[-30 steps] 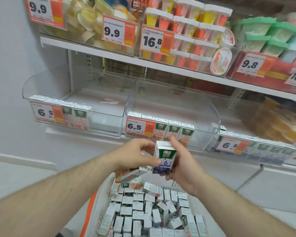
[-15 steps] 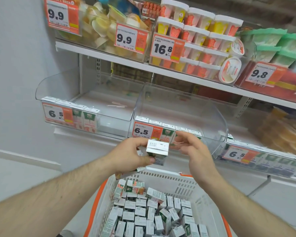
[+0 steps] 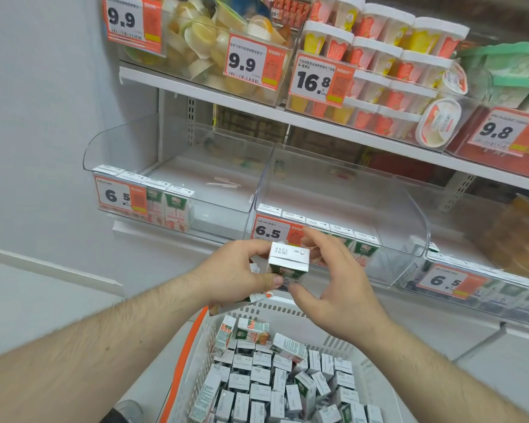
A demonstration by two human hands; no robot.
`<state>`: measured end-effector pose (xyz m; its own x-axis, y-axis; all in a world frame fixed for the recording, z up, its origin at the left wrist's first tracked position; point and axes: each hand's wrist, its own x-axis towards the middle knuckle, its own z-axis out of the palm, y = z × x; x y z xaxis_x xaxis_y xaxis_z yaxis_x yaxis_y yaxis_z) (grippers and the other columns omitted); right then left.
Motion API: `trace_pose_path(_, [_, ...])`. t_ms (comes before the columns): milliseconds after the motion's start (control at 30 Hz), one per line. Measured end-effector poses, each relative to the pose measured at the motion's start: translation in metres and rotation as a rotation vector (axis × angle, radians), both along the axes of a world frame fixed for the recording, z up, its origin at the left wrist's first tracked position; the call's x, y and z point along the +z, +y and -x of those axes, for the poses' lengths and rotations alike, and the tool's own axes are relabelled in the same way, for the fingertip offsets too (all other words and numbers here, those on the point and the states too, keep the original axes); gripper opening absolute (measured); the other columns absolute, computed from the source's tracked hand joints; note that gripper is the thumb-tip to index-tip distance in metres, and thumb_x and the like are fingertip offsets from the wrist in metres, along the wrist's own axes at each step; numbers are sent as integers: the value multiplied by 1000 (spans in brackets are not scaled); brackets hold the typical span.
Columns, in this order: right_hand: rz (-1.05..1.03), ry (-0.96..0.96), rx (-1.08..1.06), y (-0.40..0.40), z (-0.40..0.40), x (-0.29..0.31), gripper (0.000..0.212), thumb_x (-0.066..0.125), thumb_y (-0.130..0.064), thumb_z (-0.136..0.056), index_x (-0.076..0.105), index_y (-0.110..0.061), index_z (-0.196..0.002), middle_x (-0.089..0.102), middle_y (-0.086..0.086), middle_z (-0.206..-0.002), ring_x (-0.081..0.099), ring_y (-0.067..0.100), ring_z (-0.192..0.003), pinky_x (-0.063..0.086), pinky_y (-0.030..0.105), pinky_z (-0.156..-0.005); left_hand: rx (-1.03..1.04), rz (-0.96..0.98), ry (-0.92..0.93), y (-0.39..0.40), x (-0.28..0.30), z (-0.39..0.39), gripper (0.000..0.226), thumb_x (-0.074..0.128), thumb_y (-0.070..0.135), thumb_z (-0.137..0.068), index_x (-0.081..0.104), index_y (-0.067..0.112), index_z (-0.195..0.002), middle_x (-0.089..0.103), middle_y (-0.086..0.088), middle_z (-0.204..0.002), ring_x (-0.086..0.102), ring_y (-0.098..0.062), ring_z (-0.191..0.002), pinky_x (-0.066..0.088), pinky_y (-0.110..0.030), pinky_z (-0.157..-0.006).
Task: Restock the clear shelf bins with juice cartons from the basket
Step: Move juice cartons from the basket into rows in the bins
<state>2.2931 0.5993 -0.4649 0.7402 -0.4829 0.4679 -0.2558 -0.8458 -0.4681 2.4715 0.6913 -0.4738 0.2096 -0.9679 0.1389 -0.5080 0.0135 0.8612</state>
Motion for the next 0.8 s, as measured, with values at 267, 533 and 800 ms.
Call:
trace_pose_path(267, [-598,-226,-61,-3,-29,5,45,77,5,-77,64,-27,-106,71,1,-97,65,20,-88,56,27,-78,6,-52,141,5,3,-18,33,73,40,-82,66,42,-114,71,21,-109,64,3,-103,49,-37,-100])
trace_pose_path(533, [-1243,-473,-32,-5,-57,5,34,65,3,-83,60,-1,-117,72,21,-95,70,26,-72,56,32,-61,-10,-108,435,13,0,-46,43,76,39,-72,71,13,-107,76,-9,-100,71,-19,-92,52,-31,-84])
trace_pose_path(800, [-1387,-412,-5,-1,-81,6,31,69,-25,-70,65,-6,-94,71,12,-82,62,20,-72,54,31,-69,107,-58,664,26,7,-59,27,75,35,-71,78,13,-86,74,-14,-84,65,-19,-64,50,-25,-60])
